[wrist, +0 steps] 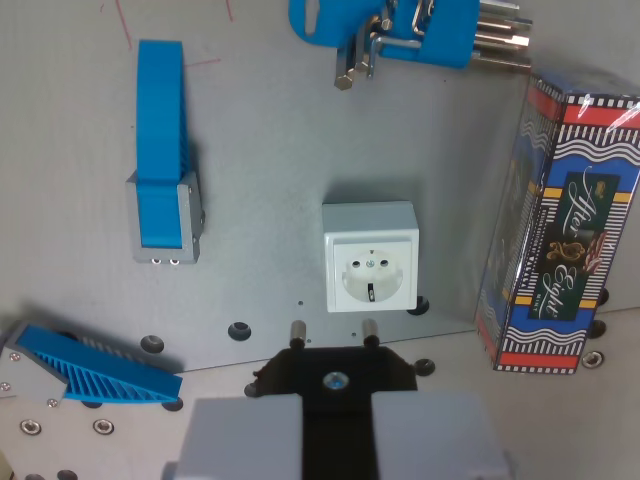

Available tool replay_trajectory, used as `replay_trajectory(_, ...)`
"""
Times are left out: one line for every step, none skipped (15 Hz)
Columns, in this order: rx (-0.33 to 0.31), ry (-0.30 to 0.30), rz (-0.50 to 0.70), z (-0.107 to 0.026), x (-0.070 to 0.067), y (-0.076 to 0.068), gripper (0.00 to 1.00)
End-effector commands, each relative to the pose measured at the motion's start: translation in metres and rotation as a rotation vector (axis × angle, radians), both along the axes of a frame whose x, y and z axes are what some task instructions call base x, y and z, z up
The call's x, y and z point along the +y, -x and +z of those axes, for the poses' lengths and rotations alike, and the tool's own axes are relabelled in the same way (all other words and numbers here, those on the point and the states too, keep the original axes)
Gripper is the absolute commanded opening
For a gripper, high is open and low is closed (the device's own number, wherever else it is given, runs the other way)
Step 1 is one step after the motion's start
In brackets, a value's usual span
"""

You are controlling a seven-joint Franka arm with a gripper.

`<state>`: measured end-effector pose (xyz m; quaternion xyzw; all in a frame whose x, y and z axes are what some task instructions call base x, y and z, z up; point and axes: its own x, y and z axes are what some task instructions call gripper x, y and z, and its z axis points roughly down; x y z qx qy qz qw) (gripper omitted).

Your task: Move above the white socket

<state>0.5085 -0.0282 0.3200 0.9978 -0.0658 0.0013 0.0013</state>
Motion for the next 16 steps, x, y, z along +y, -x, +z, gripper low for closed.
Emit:
replay_trajectory(0.0,0.0,0.0,0.0,0.0,0.0,0.0)
replay_trajectory(0.0,0.0,0.0,0.0,0.0,0.0,0.0)
replay_trajectory(0.0,0.0,0.0,0.0,0.0,0.0,0.0)
replay_trajectory(0.0,0.0,0.0,0.0,0.0,0.0,0.0)
replay_trajectory(0.0,0.0,0.0,0.0,0.0,0.0,0.0)
replay_trajectory(0.0,0.0,0.0,0.0,0.0,0.0,0.0)
replay_trajectory(0.0,0.0,-0.001,-0.001,0.0,0.001,0.0)
replay_trajectory(0.0,0.0,0.0,-0.001,0.0,0.001,0.0)
replay_trajectory(0.0,0.0,0.0,-0.002,0.0,0.001,0.0)
replay_trajectory(-0.001,0.0,0.0,-0.003,0.0,0.002,0.0)
replay_trajectory(-0.002,0.0,0.0,-0.004,0.0,0.002,0.0)
replay_trajectory(-0.005,0.0,0.001,-0.005,0.0,0.003,0.0)
replay_trajectory(-0.009,0.0,0.001,-0.007,-0.001,0.004,0.0)
replay_trajectory(-0.015,0.0,0.001,-0.009,-0.001,0.005,0.0)
replay_trajectory(-0.021,0.0,0.002,-0.011,-0.001,0.006,0.0)
replay_trajectory(-0.027,-0.001,0.002,-0.013,-0.001,0.007,0.0)
